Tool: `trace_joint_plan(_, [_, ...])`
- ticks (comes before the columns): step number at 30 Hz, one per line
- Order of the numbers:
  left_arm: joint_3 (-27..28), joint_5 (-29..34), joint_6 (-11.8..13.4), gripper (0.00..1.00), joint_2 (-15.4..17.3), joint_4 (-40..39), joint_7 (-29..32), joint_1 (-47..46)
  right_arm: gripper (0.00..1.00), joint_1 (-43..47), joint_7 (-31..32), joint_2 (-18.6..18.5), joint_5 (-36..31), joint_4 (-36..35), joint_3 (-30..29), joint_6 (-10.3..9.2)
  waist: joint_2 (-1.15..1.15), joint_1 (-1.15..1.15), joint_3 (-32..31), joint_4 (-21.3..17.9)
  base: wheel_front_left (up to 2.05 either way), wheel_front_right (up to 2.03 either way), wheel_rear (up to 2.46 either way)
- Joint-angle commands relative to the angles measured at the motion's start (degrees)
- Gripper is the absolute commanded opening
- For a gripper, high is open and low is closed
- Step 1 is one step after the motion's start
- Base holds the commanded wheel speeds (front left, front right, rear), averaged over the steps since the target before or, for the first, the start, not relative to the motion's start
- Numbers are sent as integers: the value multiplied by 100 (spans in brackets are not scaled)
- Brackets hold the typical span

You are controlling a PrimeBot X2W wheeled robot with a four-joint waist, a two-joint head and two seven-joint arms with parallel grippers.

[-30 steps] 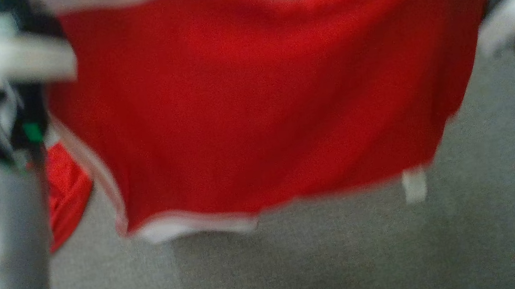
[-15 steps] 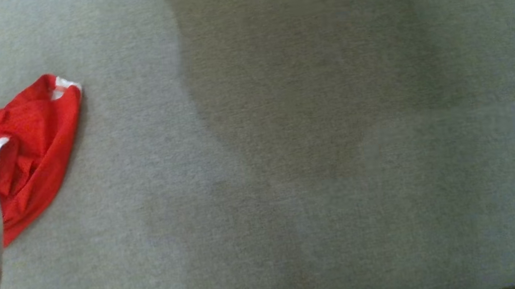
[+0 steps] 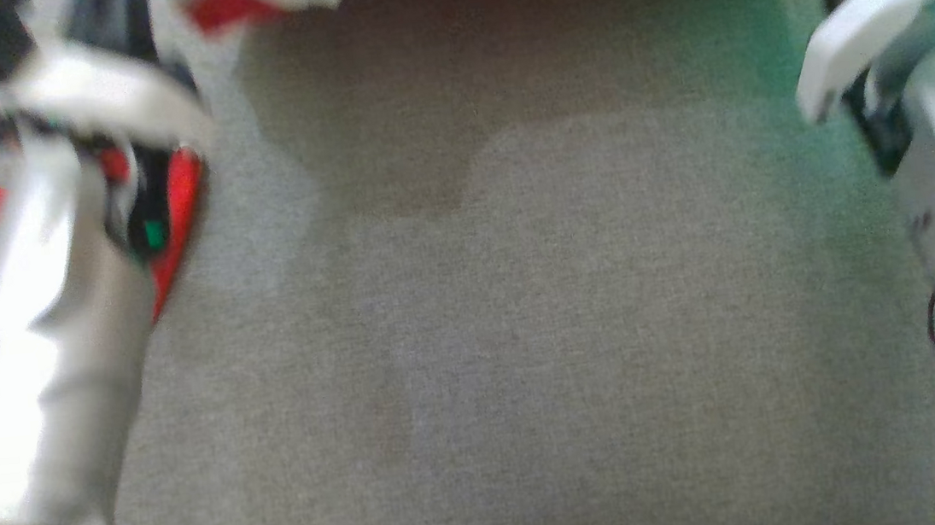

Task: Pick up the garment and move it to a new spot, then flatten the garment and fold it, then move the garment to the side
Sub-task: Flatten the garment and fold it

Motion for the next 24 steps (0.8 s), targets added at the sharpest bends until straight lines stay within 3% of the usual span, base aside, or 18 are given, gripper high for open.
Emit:
trace_joint_plan(1, [-9,-156,11,0,458,-380,64,268,0,130,27,6,209,-117,311,37,0,0,-229,60,0,0,0])
trace_joint_plan(6, [-363,-370,11,0,795,-912,214,1307,0,746,269,-163,732,-234,1067,37,0,0,-521,84,0,0,0])
trace_joint_plan(11, [-585,-484,29,0,1131,-1648,446,2312,0,1501,789,-727,1656,-920,2064,37,0,0,-890,133,0,0,0])
trace_joint_plan(19, [-653,-639,497,0,1532,-3091,832,3682,0,2505,1558,-2074,3203,-2692,3211,37,0,0,-1438,133,0,0,0])
trace_joint_plan(24, [-696,-734,758,0,1679,-3779,1013,4329,0,2919,1769,-2485,3653,-3334,3435,37,0,0,-1718,98,0,0,0])
